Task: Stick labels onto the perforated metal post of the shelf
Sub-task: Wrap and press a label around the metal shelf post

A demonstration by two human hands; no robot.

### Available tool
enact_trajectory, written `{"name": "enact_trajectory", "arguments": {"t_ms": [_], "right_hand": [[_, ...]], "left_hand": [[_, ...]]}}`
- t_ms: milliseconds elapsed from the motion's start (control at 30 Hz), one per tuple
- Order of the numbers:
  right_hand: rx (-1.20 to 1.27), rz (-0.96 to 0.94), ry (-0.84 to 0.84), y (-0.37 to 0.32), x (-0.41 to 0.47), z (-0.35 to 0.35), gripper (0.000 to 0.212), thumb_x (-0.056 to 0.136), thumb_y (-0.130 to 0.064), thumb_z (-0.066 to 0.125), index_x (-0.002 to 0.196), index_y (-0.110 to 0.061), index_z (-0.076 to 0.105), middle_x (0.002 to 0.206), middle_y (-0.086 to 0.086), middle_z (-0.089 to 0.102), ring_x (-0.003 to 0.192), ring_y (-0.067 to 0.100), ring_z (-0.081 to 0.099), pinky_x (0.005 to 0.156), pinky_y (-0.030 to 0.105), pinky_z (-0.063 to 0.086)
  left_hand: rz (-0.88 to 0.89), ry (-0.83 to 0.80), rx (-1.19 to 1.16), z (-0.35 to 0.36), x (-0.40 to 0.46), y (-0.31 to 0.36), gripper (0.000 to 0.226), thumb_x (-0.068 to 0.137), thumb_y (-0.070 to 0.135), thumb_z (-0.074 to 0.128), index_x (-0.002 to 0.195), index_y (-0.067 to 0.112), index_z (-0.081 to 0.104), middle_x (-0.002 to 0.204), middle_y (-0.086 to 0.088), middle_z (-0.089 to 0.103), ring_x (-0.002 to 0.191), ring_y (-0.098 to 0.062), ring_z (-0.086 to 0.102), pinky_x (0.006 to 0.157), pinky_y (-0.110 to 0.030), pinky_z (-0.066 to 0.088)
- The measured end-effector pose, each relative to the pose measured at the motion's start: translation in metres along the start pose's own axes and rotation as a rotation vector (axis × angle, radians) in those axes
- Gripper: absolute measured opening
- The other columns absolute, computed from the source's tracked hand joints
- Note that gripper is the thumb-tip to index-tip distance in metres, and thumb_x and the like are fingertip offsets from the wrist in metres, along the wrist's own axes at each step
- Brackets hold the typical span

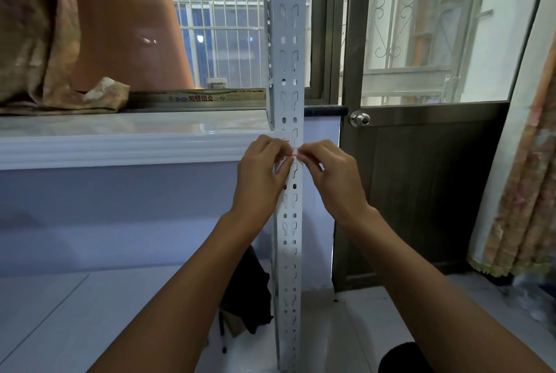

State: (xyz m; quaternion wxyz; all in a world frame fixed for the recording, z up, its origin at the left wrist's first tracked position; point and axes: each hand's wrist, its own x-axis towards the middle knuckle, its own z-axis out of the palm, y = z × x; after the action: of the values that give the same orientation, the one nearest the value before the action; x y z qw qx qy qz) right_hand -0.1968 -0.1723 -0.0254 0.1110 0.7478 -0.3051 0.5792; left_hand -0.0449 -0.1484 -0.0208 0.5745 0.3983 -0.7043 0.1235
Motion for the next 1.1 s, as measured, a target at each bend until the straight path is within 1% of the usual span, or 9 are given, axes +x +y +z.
{"name": "enact_trajectory", "arguments": {"t_ms": [167,300,467,567,700,800,900,967,1100], "right_hand": [[-0.042,-0.028,0.038,-0.001,-0.002,0.004,0.011,0.095,-0.01,0.066,0.103,-0.003,0.071,0.097,0.009,0.071,0.084,0.018,0.068,0.078,0.024,0.057],[-0.058,-0.065,0.062,0.002,-0.003,0.008,0.009,0.093,-0.003,0.065,0.101,0.0,0.07,0.097,0.012,0.07,0.085,0.022,0.068,0.078,0.033,0.06],[-0.008,-0.045,0.134,-0.002,-0.007,0.017,0.032,0.099,-0.023,0.049,0.102,0.002,0.069,0.097,0.014,0.069,0.087,0.023,0.068,0.079,0.037,0.06],[-0.016,-0.02,0.157,-0.002,-0.007,0.021,0.035,0.1,-0.026,0.046,0.101,0.002,0.068,0.096,0.014,0.068,0.086,0.024,0.066,0.078,0.036,0.059],[-0.04,0.005,0.14,0.0,-0.006,0.028,0.01,0.097,-0.004,0.056,0.098,0.001,0.064,0.095,0.013,0.064,0.085,0.024,0.061,0.075,0.036,0.056],[-0.06,0.042,0.105,0.001,-0.006,0.031,0.014,0.09,0.012,0.058,0.097,0.0,0.061,0.095,0.011,0.06,0.085,0.022,0.058,0.076,0.035,0.054],[-0.033,0.1,0.088,0.0,-0.007,0.027,0.007,0.096,0.0,0.059,0.102,-0.004,0.06,0.098,0.006,0.06,0.087,0.018,0.059,0.077,0.034,0.054],[0.057,0.169,0.107,-0.003,-0.008,0.023,0.012,0.1,-0.013,0.059,0.11,-0.007,0.059,0.099,0.001,0.061,0.089,0.015,0.061,0.079,0.031,0.054],[-0.007,0.019,0.098,-0.005,-0.009,0.017,0.022,0.1,-0.02,0.057,0.111,-0.002,0.064,0.101,0.011,0.067,0.09,0.021,0.065,0.08,0.034,0.057]], "left_hand": [[0.027,-0.017,0.012,-0.002,0.0,-0.004,0.011,0.089,0.009,0.072,0.099,0.013,0.069,0.102,0.001,0.063,0.092,-0.014,0.061,0.083,-0.035,0.055],[0.026,-0.003,0.011,-0.002,-0.001,-0.001,0.011,0.089,0.008,0.072,0.098,0.013,0.069,0.101,0.002,0.063,0.091,-0.012,0.06,0.082,-0.029,0.054],[0.007,0.012,0.005,0.001,-0.003,0.0,0.011,0.089,0.008,0.072,0.097,0.014,0.069,0.1,0.004,0.062,0.091,-0.009,0.058,0.082,-0.017,0.049],[0.006,0.014,0.016,0.002,-0.002,-0.001,0.01,0.089,0.01,0.072,0.098,0.014,0.069,0.101,0.002,0.063,0.092,-0.011,0.059,0.083,-0.021,0.051],[0.001,0.026,0.022,0.004,-0.003,-0.001,0.01,0.089,0.009,0.071,0.097,0.014,0.069,0.1,0.003,0.062,0.091,-0.011,0.058,0.081,-0.025,0.053],[0.009,0.021,0.029,0.004,-0.002,-0.002,0.009,0.089,0.009,0.071,0.096,0.013,0.068,0.099,0.003,0.062,0.092,-0.012,0.059,0.081,-0.029,0.053],[0.022,0.001,0.026,0.001,-0.001,-0.004,0.008,0.09,0.011,0.071,0.097,0.014,0.069,0.099,0.004,0.061,0.092,-0.011,0.059,0.081,-0.03,0.053],[0.023,-0.006,0.02,0.001,-0.001,-0.004,0.009,0.09,0.012,0.072,0.098,0.013,0.069,0.1,0.003,0.062,0.092,-0.011,0.059,0.082,-0.03,0.054],[0.013,0.009,0.005,0.002,-0.002,-0.003,0.009,0.089,0.01,0.072,0.097,0.014,0.069,0.099,0.004,0.062,0.092,-0.012,0.059,0.082,-0.031,0.054]]}}
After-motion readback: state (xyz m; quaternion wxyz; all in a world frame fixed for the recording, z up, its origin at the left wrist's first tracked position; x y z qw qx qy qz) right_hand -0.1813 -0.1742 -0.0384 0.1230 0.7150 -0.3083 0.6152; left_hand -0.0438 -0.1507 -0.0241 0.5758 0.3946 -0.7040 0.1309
